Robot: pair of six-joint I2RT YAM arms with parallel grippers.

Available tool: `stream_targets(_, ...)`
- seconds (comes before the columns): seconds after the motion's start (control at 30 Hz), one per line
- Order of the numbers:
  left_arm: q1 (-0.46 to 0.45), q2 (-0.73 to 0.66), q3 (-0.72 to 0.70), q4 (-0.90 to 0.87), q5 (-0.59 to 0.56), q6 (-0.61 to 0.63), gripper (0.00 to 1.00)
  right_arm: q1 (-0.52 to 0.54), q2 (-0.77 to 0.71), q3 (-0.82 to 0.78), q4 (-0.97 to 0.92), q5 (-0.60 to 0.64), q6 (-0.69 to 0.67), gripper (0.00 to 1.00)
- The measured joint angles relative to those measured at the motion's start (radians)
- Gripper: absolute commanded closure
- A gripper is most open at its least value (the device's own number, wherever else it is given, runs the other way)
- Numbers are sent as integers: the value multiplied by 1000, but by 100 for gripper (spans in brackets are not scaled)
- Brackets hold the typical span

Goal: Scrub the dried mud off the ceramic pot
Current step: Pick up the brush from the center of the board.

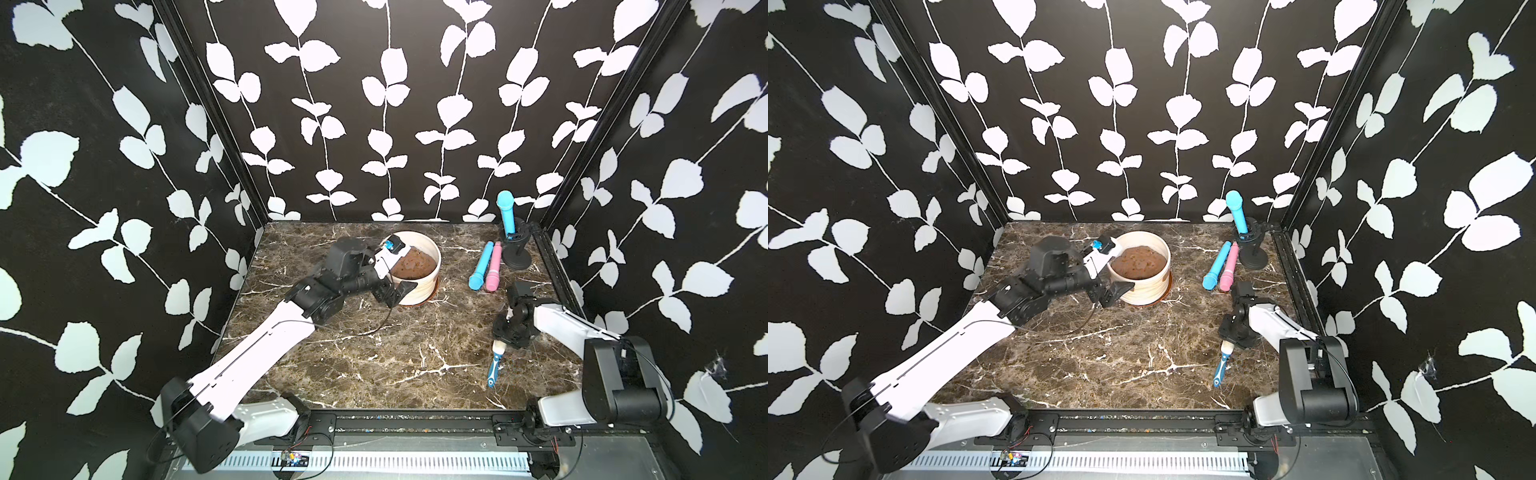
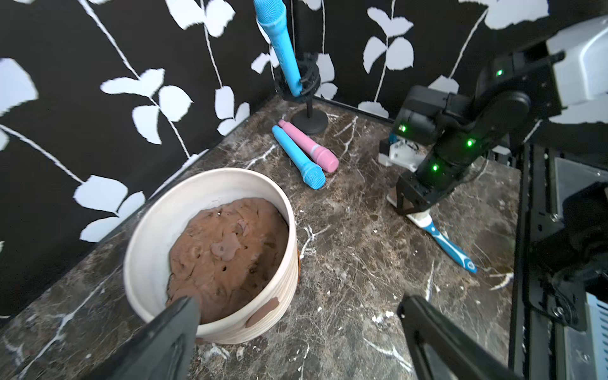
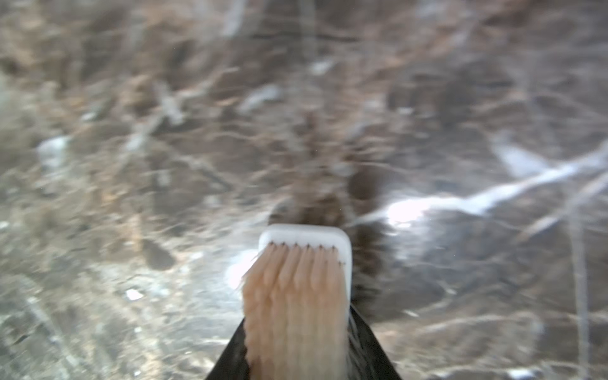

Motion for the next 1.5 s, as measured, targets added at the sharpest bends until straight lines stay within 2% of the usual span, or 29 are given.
stream_targets(0.17,0,-8,-3,39,-14,-40,1,41,-30,0,4,-11,-24,69)
stream_targets(0.3,0,3,-8,76,25,-106,2,100,-128,20,-5,-18,-38,69)
stream_targets(0.53,2,54,-106,380,255,-356,2,272,-325,196,51,-42,-96,71)
stream_targets(0.63,-1,108,-110,445,348,-411,2,323,-354,290,84,-61,-95,71)
stream_targets(0.73,-6,138,-110,452,399,-418,3,335,-357,359,132,-87,-48,70)
stream_targets(0.83,-32,146,-109,434,399,-398,6,335,-359,406,167,-113,13,69)
stream_targets(0.93,-85,151,-85,363,343,-337,7,335,-365,444,204,-135,78,69)
stream_targets(1.07,-164,180,-25,266,240,-221,9,335,-382,440,335,-164,229,71)
stream_targets(1.23,-195,213,14,203,160,-132,22,335,-352,436,457,-190,396,71)
stream_targets(1.43,-192,243,37,168,135,-90,58,335,-317,436,479,-215,469,71)
stream_targets(1.5,-192,242,37,171,132,-88,62,336,-317,436,478,-216,469,71)
